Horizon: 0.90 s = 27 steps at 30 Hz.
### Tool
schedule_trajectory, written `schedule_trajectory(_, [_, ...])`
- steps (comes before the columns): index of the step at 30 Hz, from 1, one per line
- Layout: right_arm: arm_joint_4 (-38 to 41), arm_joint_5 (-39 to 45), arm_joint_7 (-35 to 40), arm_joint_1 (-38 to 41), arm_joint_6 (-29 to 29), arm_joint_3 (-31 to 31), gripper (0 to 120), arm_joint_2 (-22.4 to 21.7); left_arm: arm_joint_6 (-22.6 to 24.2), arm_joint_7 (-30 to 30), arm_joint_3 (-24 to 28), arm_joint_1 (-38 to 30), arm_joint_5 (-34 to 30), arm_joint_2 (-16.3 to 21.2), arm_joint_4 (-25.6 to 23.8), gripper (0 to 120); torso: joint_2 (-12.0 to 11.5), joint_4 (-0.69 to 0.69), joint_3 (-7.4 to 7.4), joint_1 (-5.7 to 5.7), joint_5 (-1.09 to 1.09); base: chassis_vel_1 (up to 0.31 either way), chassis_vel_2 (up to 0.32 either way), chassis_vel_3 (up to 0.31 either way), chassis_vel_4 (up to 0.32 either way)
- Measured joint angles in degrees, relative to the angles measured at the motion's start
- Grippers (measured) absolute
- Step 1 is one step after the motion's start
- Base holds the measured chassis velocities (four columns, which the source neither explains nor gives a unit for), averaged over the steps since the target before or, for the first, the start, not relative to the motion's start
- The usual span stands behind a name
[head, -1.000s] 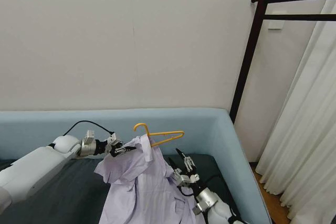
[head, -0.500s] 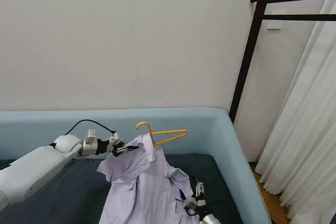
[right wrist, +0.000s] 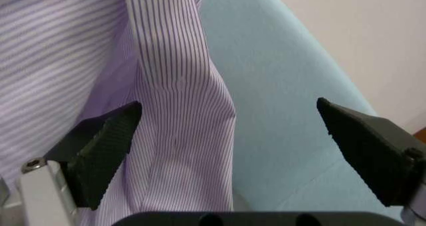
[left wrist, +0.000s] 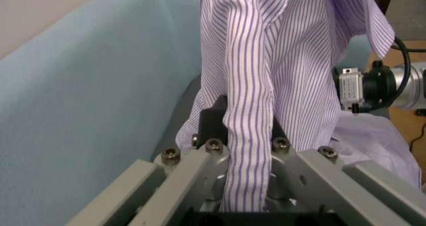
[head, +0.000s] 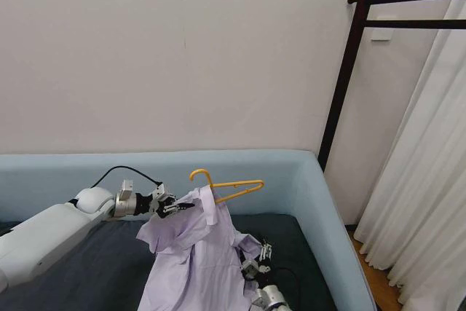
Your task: Pick up the clothes from the sofa and hang them on the clothes hanger.
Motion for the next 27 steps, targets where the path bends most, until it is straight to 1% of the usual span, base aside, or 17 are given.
schedule_trajectory(7, [0.78, 3.82, 0.76, -0.85, -1.01, -0.40, 100, 1.55, 0.01, 0.07, -0.02, 0.06, -0.03, -0.13, 0.05, 1, 0.00, -0.01, 0.00, 0.00, 0.00, 0.000, 0.000, 0.000, 0.000])
schedule_trajectory(11, [0.49, 4.87, 1.49, -0.92, -1.01, 0.26, 100, 2.78, 0.01, 0.10, -0.02, 0.02, -0.03, -0.36, 0.20, 1, 0.00, -0.01, 0.00, 0.00, 0.00, 0.000, 0.000, 0.000, 0.000])
schedule_trajectory(13, [0.55, 6.69, 2.52, -1.37, -1.31, 0.44, 100, 3.81, 0.01, 0.10, -0.03, -0.09, -0.10, -0.49, 0.32, 1, 0.00, 0.00, 0.00, 0.00, 0.00, 0.000, 0.000, 0.000, 0.000])
schedule_trajectory(16, [1.34, 8.52, 3.40, -1.92, -1.77, 0.19, 98, 4.20, 0.01, 0.10, -0.06, -0.11, -0.13, -0.53, 0.36, 1, 0.00, -0.01, 0.00, 0.00, 0.00, 0.000, 0.000, 0.000, 0.000])
schedule_trajectory(19, [2.43, 10.81, 4.32, -2.41, -1.87, 0.13, 85, 4.76, 0.01, 0.10, -0.34, 0.22, -0.14, -0.54, 0.49, 1, 0.00, -0.01, 0.00, 0.00, 0.00, 0.000, 0.000, 0.000, 0.000])
schedule_trajectory(20, [2.43, 10.81, 4.32, -2.41, -1.87, 0.13, 85, 4.76, 0.01, 0.10, -0.34, 0.22, -0.14, -0.54, 0.49, 1, 0.00, -0.01, 0.00, 0.00, 0.00, 0.000, 0.000, 0.000, 0.000])
schedule_trajectory(24, [2.85, 12.61, 4.71, -2.17, -1.04, -0.06, 67, 5.20, 0.01, 0.16, -0.69, 0.50, -0.12, -0.56, 0.72, 1, 0.00, 0.00, 0.00, 0.00, 0.00, 0.000, 0.000, 0.000, 0.000])
schedule_trajectory(25, [2.85, 12.61, 4.71, -2.17, -1.04, -0.06, 67, 5.20, 0.01, 0.16, -0.69, 0.50, -0.12, -0.56, 0.72, 1, 0.00, 0.00, 0.00, 0.00, 0.00, 0.000, 0.000, 0.000, 0.000])
schedule_trajectory(27, [3.19, 13.04, 4.88, -2.23, -1.01, -0.36, 59, 5.21, 0.00, 0.18, -0.74, 0.51, -0.12, -0.50, 0.72, 1, 0.00, -0.01, 0.00, 0.00, 0.00, 0.000, 0.000, 0.000, 0.000])
